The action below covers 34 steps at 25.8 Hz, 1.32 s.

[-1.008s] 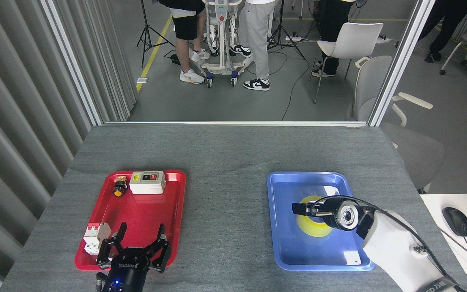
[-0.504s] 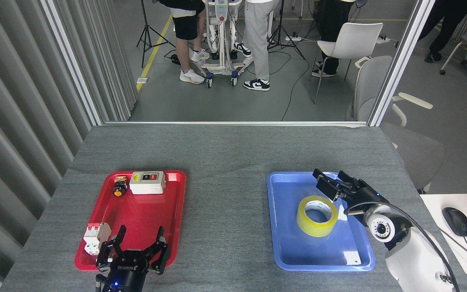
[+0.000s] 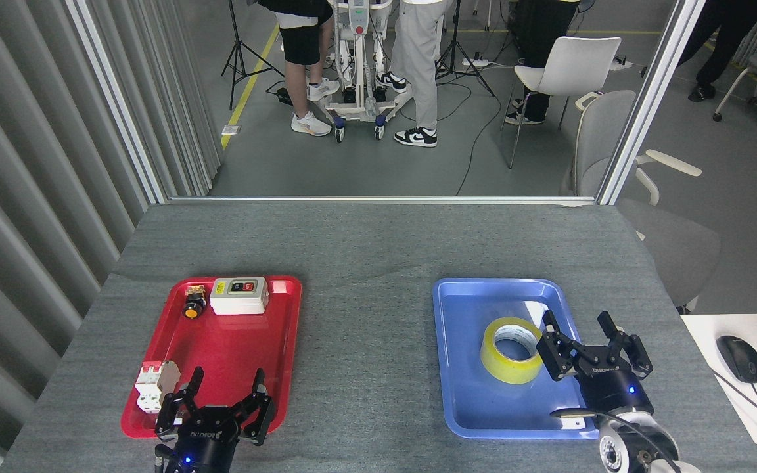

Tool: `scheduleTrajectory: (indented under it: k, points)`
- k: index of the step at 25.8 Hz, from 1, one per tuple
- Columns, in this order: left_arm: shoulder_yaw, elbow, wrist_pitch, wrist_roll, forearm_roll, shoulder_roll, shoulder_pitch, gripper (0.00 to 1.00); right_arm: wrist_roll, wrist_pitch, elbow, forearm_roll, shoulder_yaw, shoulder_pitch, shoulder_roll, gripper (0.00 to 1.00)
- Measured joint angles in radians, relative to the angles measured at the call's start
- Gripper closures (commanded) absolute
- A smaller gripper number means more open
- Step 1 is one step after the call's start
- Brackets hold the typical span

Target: Place and move tape with both arms

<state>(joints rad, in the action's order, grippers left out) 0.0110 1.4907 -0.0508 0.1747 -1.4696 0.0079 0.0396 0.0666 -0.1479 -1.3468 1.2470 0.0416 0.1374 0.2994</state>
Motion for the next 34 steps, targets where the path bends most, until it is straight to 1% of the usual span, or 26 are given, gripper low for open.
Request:
scheduleTrajectory:
  k: [3, 5, 8, 13, 21, 27, 34]
  points:
    - [0.0, -0.004, 0.0, -0.001, 0.0, 0.0, -0.005, 0.01, 0.016, 0.084, -0.099, 0.07, -0.02, -0.1, 0.0, 0.01]
    - [0.0, -0.009, 0.0, -0.001, 0.0, 0.0, -0.008, 0.01, 0.02, 0.114, -0.159, 0.094, -0.025, -0.164, 0.002, 0.01]
    - [0.0, -0.013, 0.0, -0.001, 0.0, 0.0, -0.013, 0.01, 0.022, 0.132, -0.218, 0.108, -0.027, -0.234, 0.008, 0.0]
    - [-0.001, -0.016, 0.0, -0.001, 0.0, 0.001, -0.016, 0.01, 0.031, 0.138, -0.244, 0.113, -0.007, -0.292, 0.011, 0.0]
    - [-0.003, -0.024, 0.001, -0.001, 0.0, 0.003, -0.016, 0.01, 0.034, 0.13, -0.245, 0.109, 0.039, -0.317, 0.016, 0.0]
    - [-0.003, -0.028, 0.001, -0.001, 0.0, 0.006, -0.017, 0.01, 0.035, 0.116, -0.237, 0.054, 0.043, -0.317, 0.037, 0.0]
    - [-0.005, -0.029, 0.002, -0.001, 0.0, 0.007, -0.017, 0.01, 0.035, 0.119, -0.232, 0.04, 0.038, -0.314, 0.054, 0.0]
